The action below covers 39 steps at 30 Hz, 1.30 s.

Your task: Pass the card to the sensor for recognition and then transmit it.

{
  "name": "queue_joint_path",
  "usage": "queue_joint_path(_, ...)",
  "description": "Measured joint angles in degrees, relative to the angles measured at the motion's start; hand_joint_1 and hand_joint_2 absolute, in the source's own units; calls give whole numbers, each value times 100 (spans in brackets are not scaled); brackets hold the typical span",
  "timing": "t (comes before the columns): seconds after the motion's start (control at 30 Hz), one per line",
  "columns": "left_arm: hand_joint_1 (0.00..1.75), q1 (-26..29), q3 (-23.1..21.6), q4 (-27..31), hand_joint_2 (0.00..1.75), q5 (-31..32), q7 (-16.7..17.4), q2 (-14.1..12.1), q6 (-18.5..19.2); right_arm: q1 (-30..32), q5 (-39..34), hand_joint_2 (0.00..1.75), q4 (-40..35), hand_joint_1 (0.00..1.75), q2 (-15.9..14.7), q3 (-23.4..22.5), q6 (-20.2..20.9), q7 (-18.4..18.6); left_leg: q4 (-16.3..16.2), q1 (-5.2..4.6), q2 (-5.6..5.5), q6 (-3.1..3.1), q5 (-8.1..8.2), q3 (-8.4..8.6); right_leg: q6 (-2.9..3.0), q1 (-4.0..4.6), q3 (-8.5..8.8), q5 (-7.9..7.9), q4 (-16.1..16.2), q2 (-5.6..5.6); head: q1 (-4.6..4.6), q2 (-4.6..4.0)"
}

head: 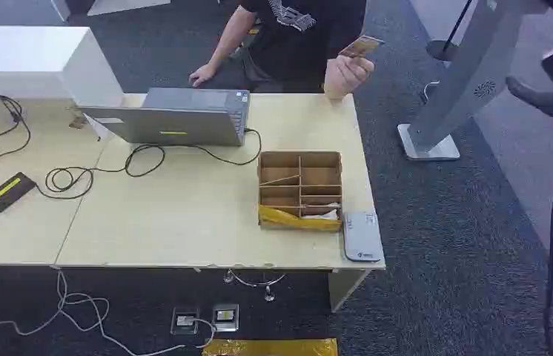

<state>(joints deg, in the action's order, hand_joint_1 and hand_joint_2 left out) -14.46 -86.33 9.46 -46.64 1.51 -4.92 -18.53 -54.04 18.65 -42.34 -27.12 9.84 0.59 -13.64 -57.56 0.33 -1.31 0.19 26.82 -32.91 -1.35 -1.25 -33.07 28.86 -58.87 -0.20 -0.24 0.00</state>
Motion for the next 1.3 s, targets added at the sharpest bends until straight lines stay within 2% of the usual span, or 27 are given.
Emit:
queue_joint_path(0.13,0,-59,-2,0,0,284,85,0,87,-54,929,175,37,0,144,586,-105,345,0,0,3,0,0,1,0,-1,-1,0,-1,4,-2,0)
queue_joint_path(0.27,0,-114,-4,2,0,566,127,24,149,-60,1459,175,118,0,286,1075,-328,500,0,0,1,0,0,0,0,-1,-1,0,0,2,2,0)
queue_joint_path(0.4,0,-184,-20,7,0,655,173,50,212,-16,1614,175,227,0,489,1448,-424,529,0,0,12,-1,1,1,0,-1,-2,0,1,14,0,0)
queue_joint_path(0.73,0,-196,-35,7,0,710,199,83,232,30,1713,175,496,2,898,1859,-474,400,0,0,13,-1,1,1,0,-1,-5,0,0,16,2,0)
queue_joint_path(0.77,0,-195,-35,7,0,704,203,81,230,29,1706,175,514,175,918,1866,-474,400,0,0,13,-1,1,1,0,-1,-5,0,0,16,-2,0)
queue_joint_path(1.3,0,-186,-37,7,0,651,214,79,218,-2,1743,175,570,175,1138,2050,-406,312,-1,0,17,-1,1,3,0,-1,-6,0,0,20,0,0)
